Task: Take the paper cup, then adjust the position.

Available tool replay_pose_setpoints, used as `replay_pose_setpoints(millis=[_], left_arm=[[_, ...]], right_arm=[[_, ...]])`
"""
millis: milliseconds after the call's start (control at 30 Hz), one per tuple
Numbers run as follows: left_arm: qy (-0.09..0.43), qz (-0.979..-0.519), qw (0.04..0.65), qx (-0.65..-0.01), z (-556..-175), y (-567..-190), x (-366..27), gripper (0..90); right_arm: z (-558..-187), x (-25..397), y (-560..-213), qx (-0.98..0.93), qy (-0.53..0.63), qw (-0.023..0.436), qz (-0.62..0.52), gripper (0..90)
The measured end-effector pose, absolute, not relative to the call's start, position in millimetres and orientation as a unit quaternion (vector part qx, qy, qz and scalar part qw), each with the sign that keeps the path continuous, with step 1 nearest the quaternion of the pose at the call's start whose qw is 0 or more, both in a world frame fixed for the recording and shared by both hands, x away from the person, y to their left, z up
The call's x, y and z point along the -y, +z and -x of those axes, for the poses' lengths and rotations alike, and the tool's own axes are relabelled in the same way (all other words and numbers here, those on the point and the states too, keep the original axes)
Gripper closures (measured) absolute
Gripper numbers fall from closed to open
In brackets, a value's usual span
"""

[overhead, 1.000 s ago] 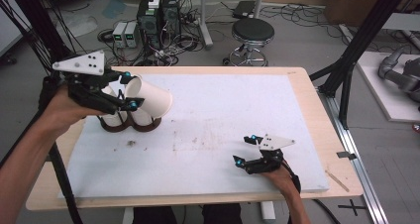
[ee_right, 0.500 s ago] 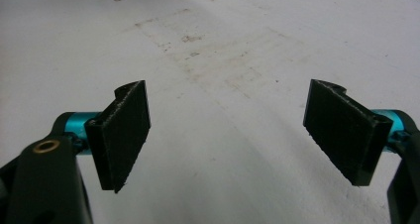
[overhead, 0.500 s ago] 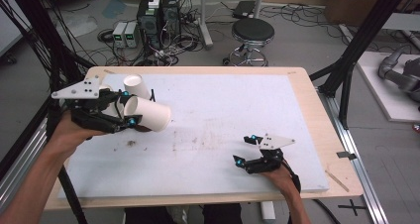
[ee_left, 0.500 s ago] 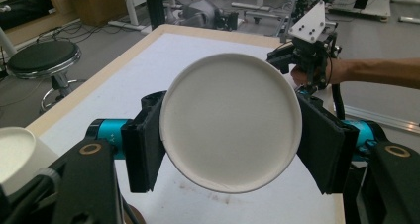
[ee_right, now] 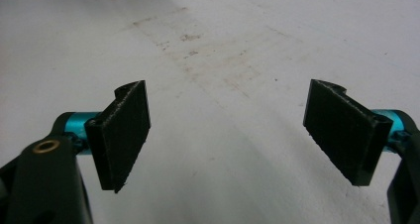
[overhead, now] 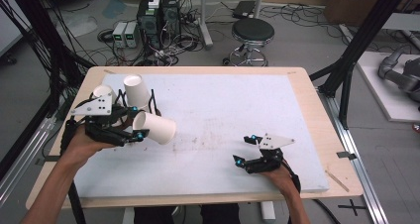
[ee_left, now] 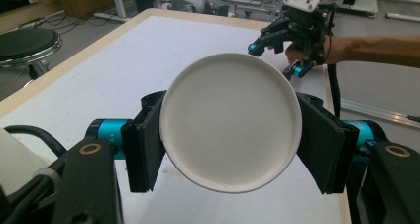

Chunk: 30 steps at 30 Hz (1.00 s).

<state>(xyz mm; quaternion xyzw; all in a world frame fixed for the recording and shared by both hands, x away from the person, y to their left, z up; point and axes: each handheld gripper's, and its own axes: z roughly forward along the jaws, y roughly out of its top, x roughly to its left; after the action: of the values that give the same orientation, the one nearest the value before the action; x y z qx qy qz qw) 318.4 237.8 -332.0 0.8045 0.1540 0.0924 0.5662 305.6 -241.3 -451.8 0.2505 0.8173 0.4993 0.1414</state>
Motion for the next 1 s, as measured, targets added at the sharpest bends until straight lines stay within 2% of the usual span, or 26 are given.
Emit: replay_pose_setpoints(millis=[1000], left_arm=[[0.097,-0.788,0.588,-0.154,-316.6,-353.1,-239.0,33.7]], right_arm=[[-304.7,243.1,-451.7,-0.813,0.507,0.140,-0.250,18.9]])
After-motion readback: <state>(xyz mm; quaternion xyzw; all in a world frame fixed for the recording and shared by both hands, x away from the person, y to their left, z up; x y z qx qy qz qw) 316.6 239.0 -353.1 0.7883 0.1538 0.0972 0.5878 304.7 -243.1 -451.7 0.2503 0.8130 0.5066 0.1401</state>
